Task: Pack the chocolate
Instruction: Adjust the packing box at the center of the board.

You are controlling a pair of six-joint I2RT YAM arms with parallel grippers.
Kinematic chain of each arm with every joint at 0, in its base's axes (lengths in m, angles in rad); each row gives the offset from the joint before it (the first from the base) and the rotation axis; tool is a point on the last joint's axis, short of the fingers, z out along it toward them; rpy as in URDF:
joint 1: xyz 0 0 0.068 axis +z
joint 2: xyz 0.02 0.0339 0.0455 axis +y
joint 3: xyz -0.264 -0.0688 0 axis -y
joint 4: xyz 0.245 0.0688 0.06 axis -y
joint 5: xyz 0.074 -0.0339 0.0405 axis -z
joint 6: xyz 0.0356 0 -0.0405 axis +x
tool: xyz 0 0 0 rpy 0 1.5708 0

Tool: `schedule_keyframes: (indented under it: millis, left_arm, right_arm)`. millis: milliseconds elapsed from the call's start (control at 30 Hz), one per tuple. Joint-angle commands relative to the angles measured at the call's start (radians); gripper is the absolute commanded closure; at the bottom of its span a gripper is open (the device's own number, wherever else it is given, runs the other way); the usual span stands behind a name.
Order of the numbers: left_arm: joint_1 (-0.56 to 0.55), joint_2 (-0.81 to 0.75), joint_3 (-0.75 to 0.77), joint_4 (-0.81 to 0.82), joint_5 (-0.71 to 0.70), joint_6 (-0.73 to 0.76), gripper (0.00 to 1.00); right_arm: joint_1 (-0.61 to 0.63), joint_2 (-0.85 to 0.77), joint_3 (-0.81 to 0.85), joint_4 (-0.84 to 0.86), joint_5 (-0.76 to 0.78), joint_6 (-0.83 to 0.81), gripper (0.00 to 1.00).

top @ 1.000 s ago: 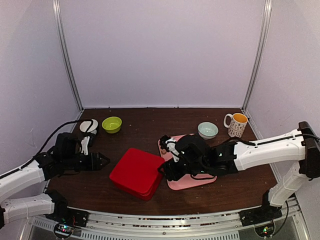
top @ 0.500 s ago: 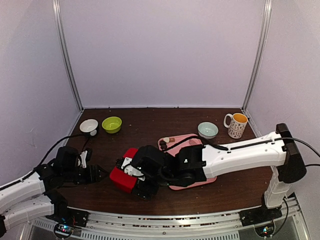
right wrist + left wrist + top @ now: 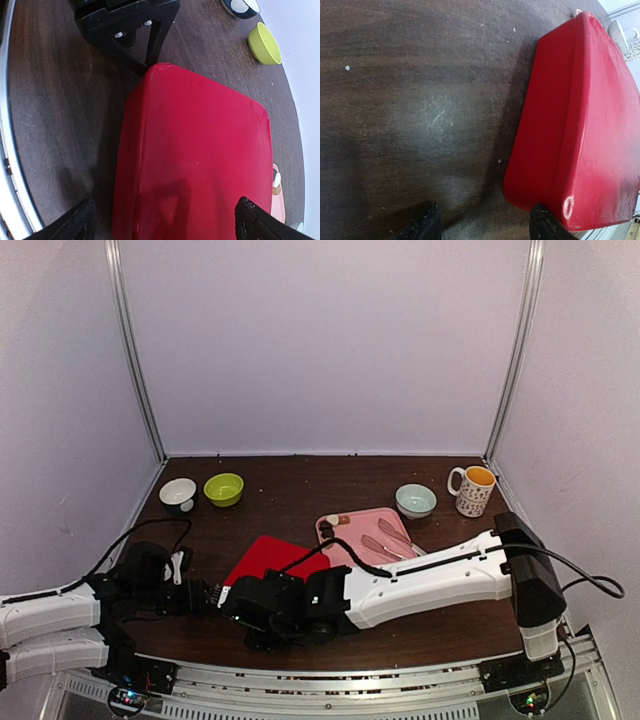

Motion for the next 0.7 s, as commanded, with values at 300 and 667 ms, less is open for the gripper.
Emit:
schedule_keyframes:
  millis: [300, 667]
  left_arm:
    - [-0.004, 0.079, 0.003, 0.131, -0.015, -0.008, 0.4]
    - [-0.005, 0.091, 0.028, 0.11, -0.026, 0.005, 0.4]
  right_arm:
    - [0.007, 0.177, 0.112, 0.146, 0.333, -0.053, 0.32]
    - [0.008, 0.108, -0.065, 0.402, 0.395, -0.095, 0.88]
